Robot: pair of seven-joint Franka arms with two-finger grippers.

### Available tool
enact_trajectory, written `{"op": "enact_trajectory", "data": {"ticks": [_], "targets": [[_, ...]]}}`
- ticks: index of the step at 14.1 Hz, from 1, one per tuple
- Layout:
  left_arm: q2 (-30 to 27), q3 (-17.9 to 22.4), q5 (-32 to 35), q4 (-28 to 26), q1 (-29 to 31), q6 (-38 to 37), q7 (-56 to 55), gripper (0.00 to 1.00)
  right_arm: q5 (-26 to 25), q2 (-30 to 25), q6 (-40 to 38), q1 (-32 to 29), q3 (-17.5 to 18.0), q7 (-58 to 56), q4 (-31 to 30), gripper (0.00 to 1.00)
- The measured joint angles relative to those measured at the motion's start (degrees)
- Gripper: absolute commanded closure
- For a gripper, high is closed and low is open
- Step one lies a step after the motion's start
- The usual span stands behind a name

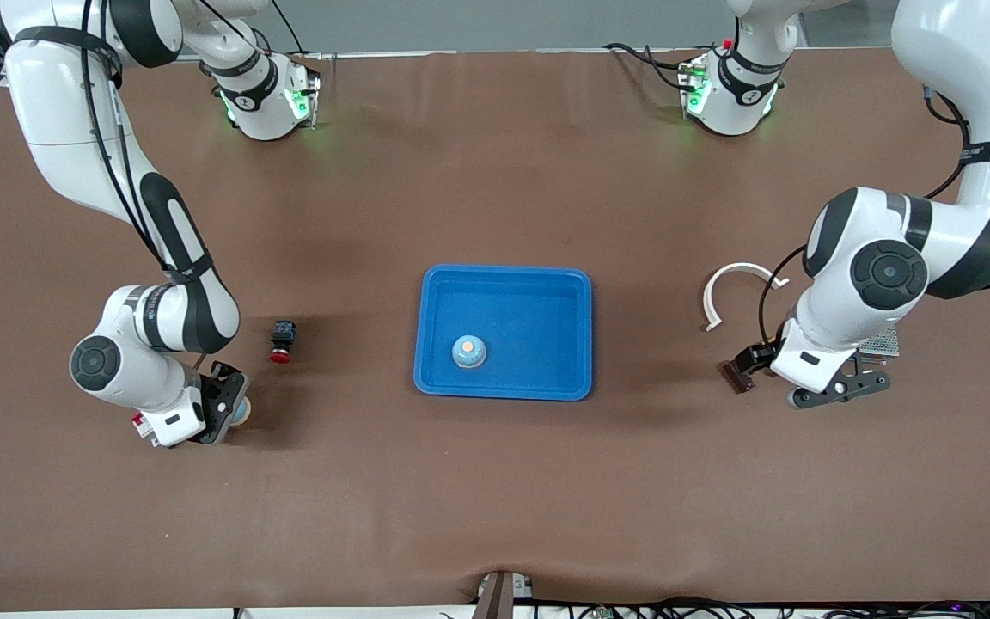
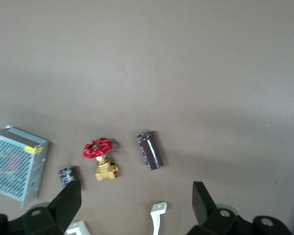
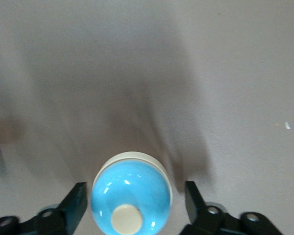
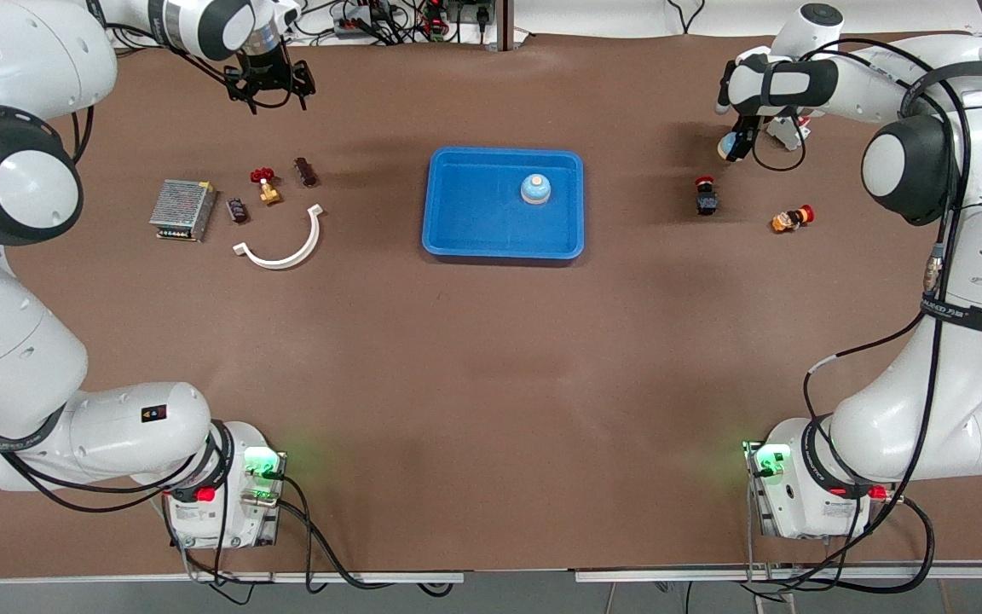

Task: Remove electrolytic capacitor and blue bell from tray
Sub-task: 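Set the capacitor by the power supply while the right gripper sets the bell down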

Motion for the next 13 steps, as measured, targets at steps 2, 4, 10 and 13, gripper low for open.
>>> {"op": "enact_trajectory", "data": {"ticks": [2,4,10,13], "targets": [[-0.95,-0.49,0.0,2.44,0.11,-3.76,0.05,0.0,0.08,-0.01,-0.5,-0.03,0.15,0.03,1.29,0.0],[-1.85,-0.71,0.0,5.0,0.14,-6.44,0.88,0.0,0.22,0.0,-3.34,-0.01,0.63,0.99,2.99,0.0],[-5.06,-0.71,-0.96,10.67,0.62,-11.12,9.16,0.0,0.42,-1.88,-19.61,3.18,1.8,16.78,10.53,0.0],[-7.47,-0.7,-2.33,12.9,0.8,-15.32,12.8,0.0,0.44,-5.53,-24.94,8.75,1.97,31.6,10.98,0.0]]}}
